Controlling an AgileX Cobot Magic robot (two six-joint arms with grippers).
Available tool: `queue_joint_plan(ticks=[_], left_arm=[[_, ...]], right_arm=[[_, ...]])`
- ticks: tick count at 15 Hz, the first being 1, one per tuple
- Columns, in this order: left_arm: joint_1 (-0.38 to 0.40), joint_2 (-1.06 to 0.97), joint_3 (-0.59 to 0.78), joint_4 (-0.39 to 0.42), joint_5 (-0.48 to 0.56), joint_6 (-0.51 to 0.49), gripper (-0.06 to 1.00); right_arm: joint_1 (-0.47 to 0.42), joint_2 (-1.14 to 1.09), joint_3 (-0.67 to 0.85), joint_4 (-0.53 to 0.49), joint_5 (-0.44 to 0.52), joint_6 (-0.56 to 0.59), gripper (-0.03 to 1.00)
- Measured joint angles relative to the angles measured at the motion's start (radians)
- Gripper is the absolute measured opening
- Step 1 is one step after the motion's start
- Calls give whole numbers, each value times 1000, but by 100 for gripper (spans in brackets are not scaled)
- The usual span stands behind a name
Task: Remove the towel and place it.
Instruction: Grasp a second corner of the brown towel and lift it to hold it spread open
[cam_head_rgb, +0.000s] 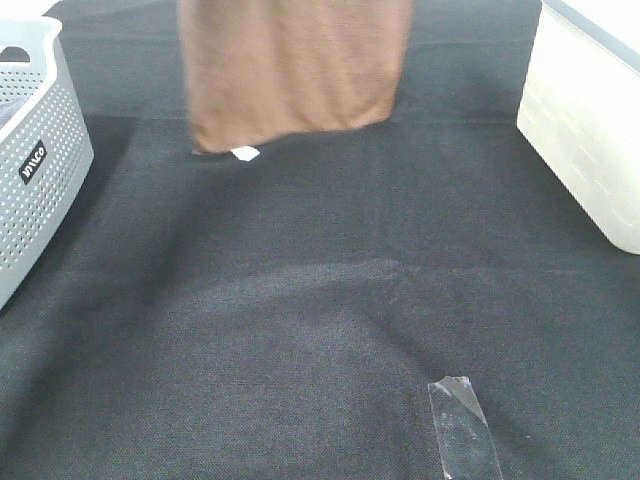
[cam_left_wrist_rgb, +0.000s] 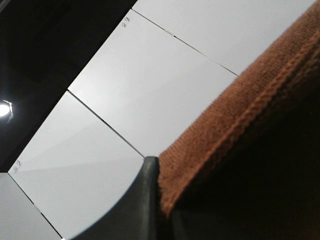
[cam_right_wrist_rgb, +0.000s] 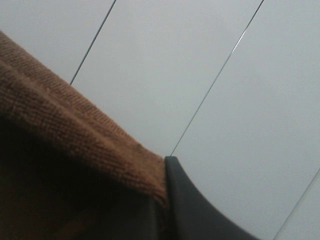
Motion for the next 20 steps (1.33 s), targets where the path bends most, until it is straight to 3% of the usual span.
queue_joint_plan(ticks=[9, 12, 14, 17, 20], left_arm=[[7, 46, -10, 11, 120, -3, 0], [7, 46, -10, 9, 200, -101, 0], [2, 46, -10, -35, 388, -222, 0], [-20, 46, -10, -166, 826, -329, 0], [-43, 40, -10, -236, 1144, -358, 0]], right_arm=[[-19, 15, 0, 24, 111, 15, 0], [-24, 19, 0, 56, 172, 20, 0], [-25, 19, 0, 74, 292, 52, 0], [-25, 19, 0, 53, 521, 169, 0], [-25, 2, 0, -137, 790, 418, 0]])
